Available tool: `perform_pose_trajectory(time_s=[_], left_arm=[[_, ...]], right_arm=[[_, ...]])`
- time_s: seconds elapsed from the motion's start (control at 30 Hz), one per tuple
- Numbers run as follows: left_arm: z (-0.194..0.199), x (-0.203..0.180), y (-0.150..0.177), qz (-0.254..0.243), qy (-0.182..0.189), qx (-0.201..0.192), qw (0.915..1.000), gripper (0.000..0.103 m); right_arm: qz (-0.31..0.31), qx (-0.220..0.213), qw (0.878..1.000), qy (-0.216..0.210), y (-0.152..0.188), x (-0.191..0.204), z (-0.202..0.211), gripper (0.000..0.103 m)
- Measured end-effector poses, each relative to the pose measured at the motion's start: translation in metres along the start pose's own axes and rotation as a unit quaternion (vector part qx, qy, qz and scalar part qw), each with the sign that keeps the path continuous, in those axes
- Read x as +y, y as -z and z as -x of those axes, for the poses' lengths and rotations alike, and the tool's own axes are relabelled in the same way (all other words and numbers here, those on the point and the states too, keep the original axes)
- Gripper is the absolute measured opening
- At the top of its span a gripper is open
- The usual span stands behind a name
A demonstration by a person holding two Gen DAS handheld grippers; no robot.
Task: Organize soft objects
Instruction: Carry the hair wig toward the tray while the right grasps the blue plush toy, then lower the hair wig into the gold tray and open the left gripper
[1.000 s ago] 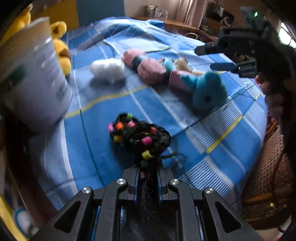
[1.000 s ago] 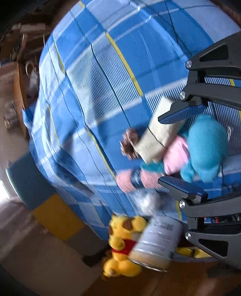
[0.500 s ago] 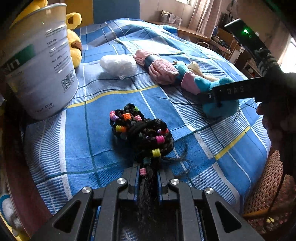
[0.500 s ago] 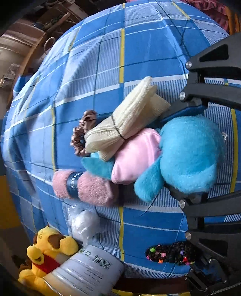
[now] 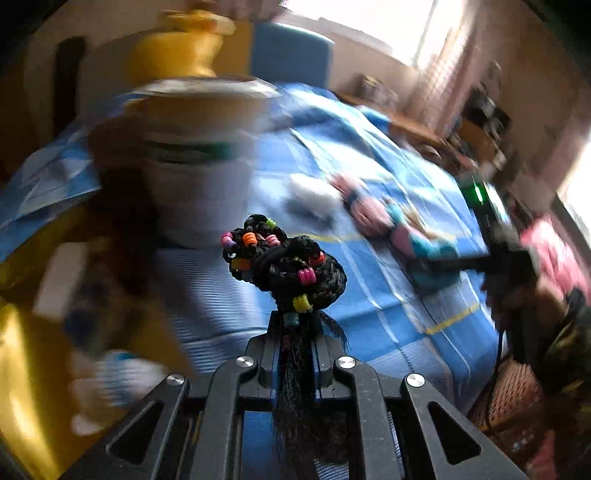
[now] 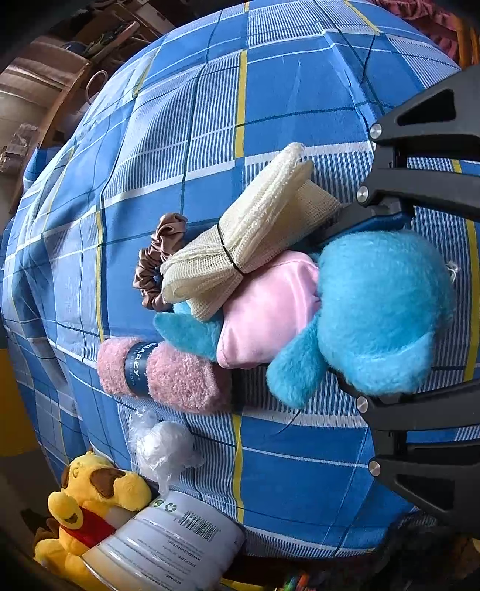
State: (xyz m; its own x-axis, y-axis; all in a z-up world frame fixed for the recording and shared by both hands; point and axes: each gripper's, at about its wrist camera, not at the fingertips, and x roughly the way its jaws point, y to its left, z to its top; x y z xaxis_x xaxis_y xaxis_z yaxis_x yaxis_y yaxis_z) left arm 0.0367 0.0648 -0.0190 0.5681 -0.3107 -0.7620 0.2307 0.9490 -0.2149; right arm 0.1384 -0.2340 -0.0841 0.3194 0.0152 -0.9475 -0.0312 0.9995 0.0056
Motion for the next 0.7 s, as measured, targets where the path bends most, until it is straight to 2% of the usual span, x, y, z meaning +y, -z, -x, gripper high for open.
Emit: perform_pose_trajectory(time_s=[0.1,0.2,0.3,0.4,0.53,0.7], left_arm=[[0.026,0.048,-0.008,0.043,-0.045,-0.021,0.9978,0.013],[0.040,0.099,-0.006,0.082,-0.105,-0.025,0.9907,0.013],[0.040,0.144,0.000,0.112,-0.159,-0.007,0.9809,0.013],[0.033,0.184,0.006,0.138,-0.193,0.013,0.9714,0.013],[0.018,0.220,0.010,0.155,-0.231,0.035,0.9599,0.013],[0.002,0.242,0.011,0.169,-0.274,0.043,0.9458,0.020]], right_arm=[[0.010,-0.004,1.000,0.011,-0.003,0.006,-0.004,0.056],[0.024,-0.007,0.999,0.022,0.000,0.014,-0.004,0.056],[0.029,-0.009,0.999,0.026,0.001,0.017,-0.003,0.056],[0.028,-0.008,0.999,0.025,0.001,0.018,-0.003,0.056],[0.026,-0.006,0.999,0.021,0.002,0.018,-0.002,0.056],[0.031,-0.008,0.999,0.027,0.002,0.018,-0.007,0.056]])
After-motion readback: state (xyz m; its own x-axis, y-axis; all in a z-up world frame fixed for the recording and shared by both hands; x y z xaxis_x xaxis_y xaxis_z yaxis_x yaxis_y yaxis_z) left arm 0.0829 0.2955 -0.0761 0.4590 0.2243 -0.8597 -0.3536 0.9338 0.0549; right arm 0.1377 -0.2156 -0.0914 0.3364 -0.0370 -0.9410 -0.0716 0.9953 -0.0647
